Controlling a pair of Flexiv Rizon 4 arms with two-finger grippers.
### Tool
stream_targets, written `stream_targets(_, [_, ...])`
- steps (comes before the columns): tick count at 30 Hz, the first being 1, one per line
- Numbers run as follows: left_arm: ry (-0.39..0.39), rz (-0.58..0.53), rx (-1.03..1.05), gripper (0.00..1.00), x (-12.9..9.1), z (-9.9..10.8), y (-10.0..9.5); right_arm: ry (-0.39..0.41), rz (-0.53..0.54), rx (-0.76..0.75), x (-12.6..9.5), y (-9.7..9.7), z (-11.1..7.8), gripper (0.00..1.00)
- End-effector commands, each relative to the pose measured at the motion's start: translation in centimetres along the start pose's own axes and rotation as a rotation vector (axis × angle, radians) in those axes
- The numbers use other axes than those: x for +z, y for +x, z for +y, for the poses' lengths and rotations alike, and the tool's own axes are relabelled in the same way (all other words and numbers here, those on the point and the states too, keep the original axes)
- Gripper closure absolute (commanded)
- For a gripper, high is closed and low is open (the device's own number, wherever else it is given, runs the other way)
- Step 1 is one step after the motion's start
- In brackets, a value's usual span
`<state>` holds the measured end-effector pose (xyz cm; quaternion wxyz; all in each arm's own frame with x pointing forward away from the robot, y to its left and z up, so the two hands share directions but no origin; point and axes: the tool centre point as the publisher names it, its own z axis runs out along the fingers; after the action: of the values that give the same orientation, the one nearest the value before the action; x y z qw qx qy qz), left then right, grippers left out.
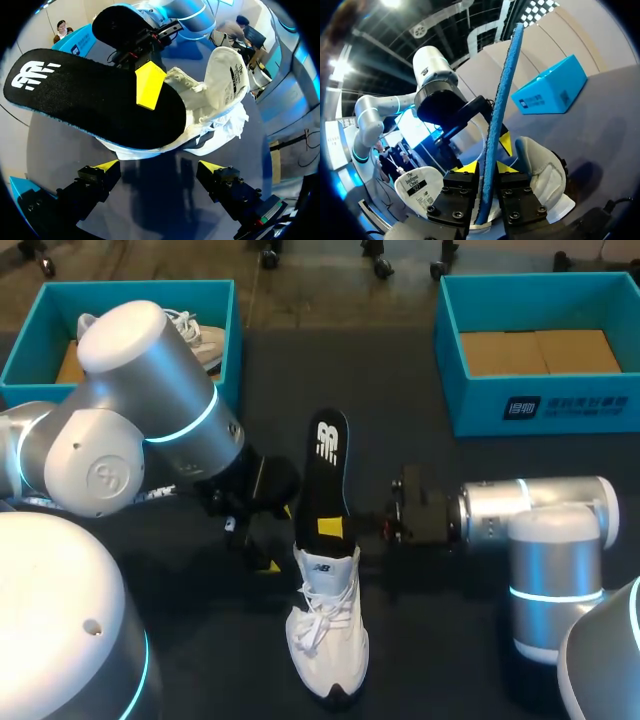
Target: Take the shoe out of the shoebox, open the shoe tongue, remove and reinsert the insole, then place the shoe into the shoebox
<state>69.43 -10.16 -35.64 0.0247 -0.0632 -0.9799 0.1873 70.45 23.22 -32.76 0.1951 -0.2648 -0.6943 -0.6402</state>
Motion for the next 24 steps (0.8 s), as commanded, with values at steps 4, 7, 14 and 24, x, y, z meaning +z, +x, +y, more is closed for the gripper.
stream_targets(4, [0.002,0.000,0.001,0.00,0.1,0.1,0.0,0.000,-0.003,-0.017,0.3,0.2,1.2,0.81])
stream_targets(7, [0.002,0.000,0.001,0.00,0.1,0.1,0.0,-0.005,-0.001,-0.020,0.4,0.0,1.7,0.84])
stream_targets(14, [0.002,0.000,0.001,0.00,0.1,0.1,0.0,-0.027,-0.006,-0.002,0.5,-1.0,3.1,0.79])
stream_targets(24, [0.002,0.000,0.001,0.00,0.1,0.1,0.0,-0.020,-0.031,0.056,0.5,-1.6,3.0,1.00])
